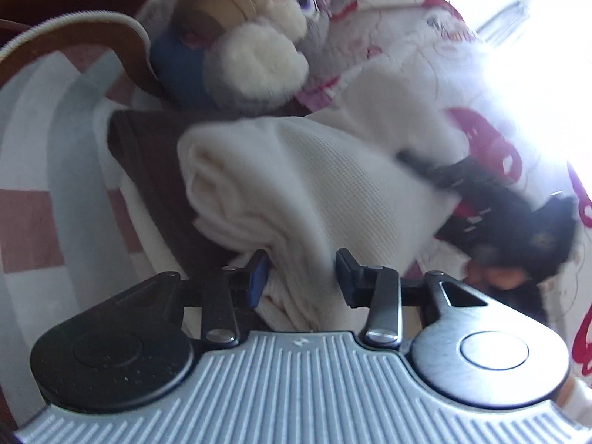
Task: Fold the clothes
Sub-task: 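Carry the white garment with both grippers onto the brown clothes stack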
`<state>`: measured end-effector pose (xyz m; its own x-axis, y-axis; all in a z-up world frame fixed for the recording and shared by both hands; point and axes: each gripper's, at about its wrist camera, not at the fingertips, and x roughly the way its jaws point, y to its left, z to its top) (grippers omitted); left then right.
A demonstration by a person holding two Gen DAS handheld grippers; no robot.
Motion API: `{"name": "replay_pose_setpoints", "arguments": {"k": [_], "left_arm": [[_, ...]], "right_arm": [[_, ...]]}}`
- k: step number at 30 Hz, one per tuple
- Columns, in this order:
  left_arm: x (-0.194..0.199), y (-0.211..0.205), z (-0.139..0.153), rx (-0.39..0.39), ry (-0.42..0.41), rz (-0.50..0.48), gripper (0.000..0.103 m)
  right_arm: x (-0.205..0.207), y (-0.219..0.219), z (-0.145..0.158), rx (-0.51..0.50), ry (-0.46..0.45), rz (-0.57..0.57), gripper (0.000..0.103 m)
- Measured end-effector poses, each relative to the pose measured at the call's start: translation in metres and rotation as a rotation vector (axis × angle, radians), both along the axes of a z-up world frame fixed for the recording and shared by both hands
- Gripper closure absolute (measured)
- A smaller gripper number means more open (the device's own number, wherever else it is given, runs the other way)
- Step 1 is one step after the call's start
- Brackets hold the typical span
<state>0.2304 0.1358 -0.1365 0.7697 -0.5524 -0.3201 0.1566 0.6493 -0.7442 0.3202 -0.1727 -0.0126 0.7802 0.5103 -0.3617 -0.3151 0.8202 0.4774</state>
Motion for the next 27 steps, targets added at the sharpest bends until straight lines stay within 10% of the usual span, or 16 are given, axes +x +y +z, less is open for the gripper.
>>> {"name": "replay_pose_setpoints", "arguments": {"k": [4, 9, 13, 18, 22, 27], "left_arm": [[-0.013, 0.007, 0.021, 0.001, -0.09, 0.01, 0.076], [-0.035, 0.03, 0.055, -0.028, -0.222, 0.08, 0.076], [-0.019, 0.031, 0.045, -0.093, -0.129, -0.005, 0.076], [-0.002, -0.008, 0.009, 0.049, 0.057, -0.092, 0.076], [-0.003, -0.021, 0.009, 0.084, 0.059, -0.099, 0.073], [-0.008, -0.016, 0.011, 0.058, 0.033, -0.079, 0.072]], "right_arm": [[0.003, 0.04, 0.05, -0.009, -0.026, 0.158, 0.056], [0.017, 0.032, 0.069, 0.245, -0.02, 0.178, 0.057], [0.026, -0.017, 0.017, 0.279, 0.109, -0.009, 0.055], [0.033, -0.092, -0.091, 0.227, 0.427, -0.252, 0.034], [0.007, -0.116, -0.113, 0.491, 0.366, -0.307, 0.029], [0.004, -0.097, -0.1, 0.371, 0.335, -0.311, 0.025]]}}
